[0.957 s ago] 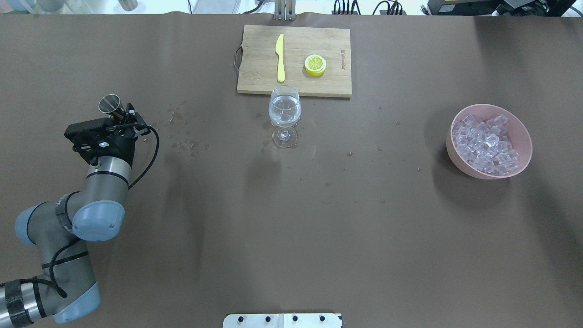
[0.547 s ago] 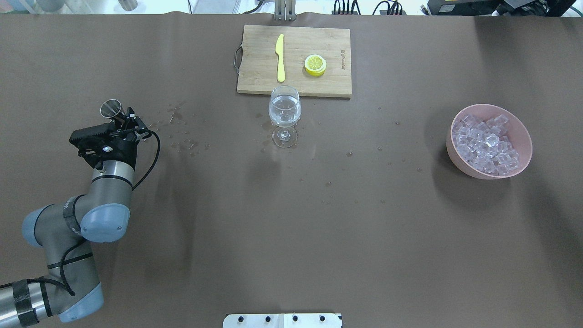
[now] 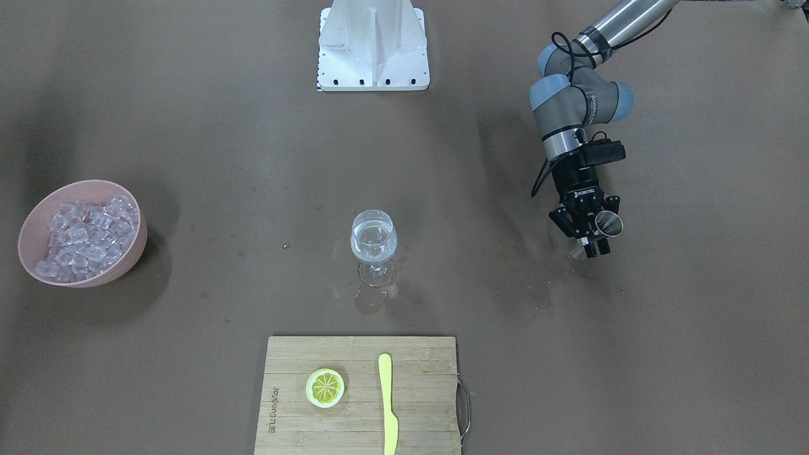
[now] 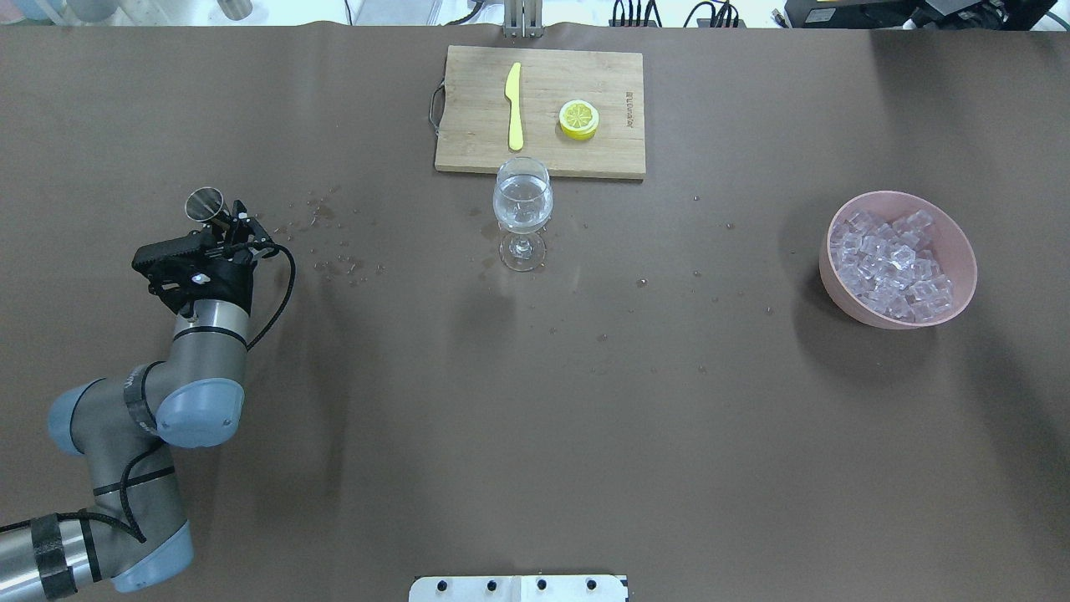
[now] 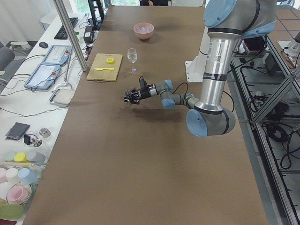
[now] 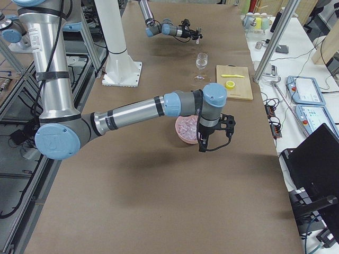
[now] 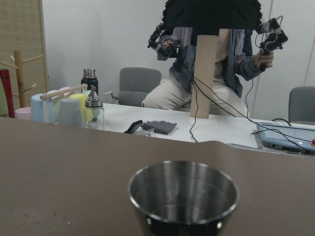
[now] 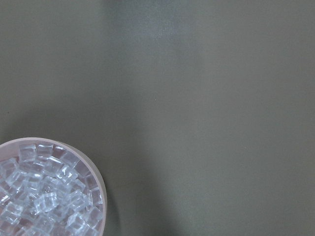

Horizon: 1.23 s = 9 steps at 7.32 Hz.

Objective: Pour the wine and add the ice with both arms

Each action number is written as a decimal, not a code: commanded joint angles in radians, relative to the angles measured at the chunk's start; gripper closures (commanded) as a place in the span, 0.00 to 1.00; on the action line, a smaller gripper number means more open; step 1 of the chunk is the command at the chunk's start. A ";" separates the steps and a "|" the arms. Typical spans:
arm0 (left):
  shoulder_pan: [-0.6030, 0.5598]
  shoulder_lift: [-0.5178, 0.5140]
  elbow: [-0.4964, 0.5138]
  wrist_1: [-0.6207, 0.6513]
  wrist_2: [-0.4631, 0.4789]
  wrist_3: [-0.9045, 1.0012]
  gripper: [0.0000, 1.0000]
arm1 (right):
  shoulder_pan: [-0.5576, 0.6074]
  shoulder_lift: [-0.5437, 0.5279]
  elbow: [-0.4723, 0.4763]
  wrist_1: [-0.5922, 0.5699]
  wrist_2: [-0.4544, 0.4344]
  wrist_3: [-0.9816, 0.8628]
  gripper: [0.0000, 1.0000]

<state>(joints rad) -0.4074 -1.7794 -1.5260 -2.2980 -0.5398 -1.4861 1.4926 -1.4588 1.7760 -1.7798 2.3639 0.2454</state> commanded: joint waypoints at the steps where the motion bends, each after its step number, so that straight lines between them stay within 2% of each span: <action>1: 0.001 -0.027 0.044 -0.001 0.018 0.000 1.00 | 0.000 0.000 0.000 -0.001 0.000 0.000 0.00; 9: 0.018 -0.029 0.056 0.006 0.040 0.033 1.00 | 0.000 0.000 -0.001 -0.001 0.000 0.000 0.00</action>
<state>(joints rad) -0.3908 -1.8086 -1.4707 -2.2919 -0.5001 -1.4647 1.4930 -1.4588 1.7762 -1.7808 2.3639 0.2454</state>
